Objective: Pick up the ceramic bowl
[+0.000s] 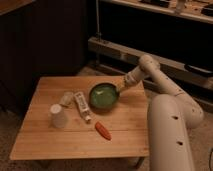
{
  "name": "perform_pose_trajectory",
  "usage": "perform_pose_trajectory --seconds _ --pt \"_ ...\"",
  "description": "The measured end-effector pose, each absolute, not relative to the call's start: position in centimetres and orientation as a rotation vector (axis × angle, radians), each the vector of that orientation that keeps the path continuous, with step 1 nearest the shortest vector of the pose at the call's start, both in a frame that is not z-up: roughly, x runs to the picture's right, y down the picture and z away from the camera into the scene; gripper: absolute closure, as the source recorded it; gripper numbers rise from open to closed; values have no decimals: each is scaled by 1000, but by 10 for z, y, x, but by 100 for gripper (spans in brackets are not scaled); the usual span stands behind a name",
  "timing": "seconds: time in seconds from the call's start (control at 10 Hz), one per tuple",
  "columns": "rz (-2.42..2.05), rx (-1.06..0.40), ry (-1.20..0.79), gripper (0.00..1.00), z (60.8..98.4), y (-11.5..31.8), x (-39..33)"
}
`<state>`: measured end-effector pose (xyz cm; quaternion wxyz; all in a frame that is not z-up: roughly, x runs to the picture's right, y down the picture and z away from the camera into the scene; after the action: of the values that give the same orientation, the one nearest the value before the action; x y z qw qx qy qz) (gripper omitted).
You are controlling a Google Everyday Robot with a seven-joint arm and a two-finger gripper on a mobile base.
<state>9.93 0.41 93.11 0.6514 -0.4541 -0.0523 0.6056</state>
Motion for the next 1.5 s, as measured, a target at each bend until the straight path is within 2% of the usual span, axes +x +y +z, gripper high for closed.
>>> perform_pose_trajectory --seconds 1.5 --pt "1355 -1045 -120 82 895 -3 103"
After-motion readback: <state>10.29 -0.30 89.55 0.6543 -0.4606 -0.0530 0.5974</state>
